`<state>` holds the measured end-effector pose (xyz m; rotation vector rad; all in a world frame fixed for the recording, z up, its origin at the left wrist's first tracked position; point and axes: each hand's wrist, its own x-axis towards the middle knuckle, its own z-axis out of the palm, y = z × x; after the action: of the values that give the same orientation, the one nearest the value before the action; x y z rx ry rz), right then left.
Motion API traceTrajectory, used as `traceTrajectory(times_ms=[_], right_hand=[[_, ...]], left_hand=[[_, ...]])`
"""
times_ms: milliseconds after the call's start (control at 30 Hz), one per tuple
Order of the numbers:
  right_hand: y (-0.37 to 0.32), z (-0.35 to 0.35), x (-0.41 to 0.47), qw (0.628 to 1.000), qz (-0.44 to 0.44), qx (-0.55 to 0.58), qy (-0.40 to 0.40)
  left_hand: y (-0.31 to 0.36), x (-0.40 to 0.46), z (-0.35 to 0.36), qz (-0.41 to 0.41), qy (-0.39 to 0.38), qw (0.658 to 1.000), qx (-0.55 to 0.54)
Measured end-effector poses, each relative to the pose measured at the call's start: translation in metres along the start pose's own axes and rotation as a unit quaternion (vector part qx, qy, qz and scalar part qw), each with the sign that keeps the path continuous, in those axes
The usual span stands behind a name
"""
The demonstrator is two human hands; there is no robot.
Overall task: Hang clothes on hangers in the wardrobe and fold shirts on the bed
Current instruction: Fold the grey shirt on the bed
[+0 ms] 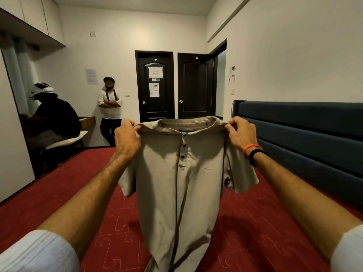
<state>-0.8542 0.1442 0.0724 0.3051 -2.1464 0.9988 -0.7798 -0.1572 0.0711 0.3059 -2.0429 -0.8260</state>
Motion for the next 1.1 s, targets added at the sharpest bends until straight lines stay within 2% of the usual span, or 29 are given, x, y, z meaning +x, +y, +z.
traceTrajectory(times_ms=[100, 200, 333, 433, 567, 767, 833, 967, 1100], right_hand=[[-0.011, -0.02, 0.018, 0.998, -0.056, -0.008, 0.011], [-0.017, -0.039, 0.031, 0.996, -0.084, -0.033, 0.009], [-0.018, -0.062, 0.041, 0.993, -0.088, -0.007, 0.074], [-0.013, -0.076, 0.045, 0.995, -0.058, -0.024, 0.074], [0.002, -0.096, 0.042, 0.996, -0.008, -0.013, 0.086], [0.024, -0.127, 0.037, 0.983, 0.146, 0.074, 0.078], [0.028, -0.137, 0.037, 0.976, 0.171, 0.098, 0.093], [0.039, -0.163, 0.039, 0.98, 0.122, -0.014, 0.159], [0.046, -0.187, 0.033, 0.984, 0.056, -0.056, 0.161]], left_hand=[[0.021, 0.016, -0.009, 0.034, 0.036, 0.999, -0.01], [0.041, 0.024, -0.017, 0.065, 0.039, 0.997, 0.007], [0.059, 0.026, -0.017, 0.119, 0.031, 0.992, 0.01], [0.067, 0.026, -0.01, 0.141, 0.016, 0.99, 0.009], [0.083, 0.016, 0.005, 0.116, 0.0, 0.993, -0.013], [0.107, 0.005, 0.036, 0.072, -0.03, 0.996, -0.048], [0.119, 0.001, 0.046, 0.073, -0.036, 0.995, -0.057], [0.15, -0.004, 0.059, 0.068, -0.042, 0.996, -0.041], [0.167, -0.009, 0.07, 0.07, -0.051, 0.996, -0.031]])
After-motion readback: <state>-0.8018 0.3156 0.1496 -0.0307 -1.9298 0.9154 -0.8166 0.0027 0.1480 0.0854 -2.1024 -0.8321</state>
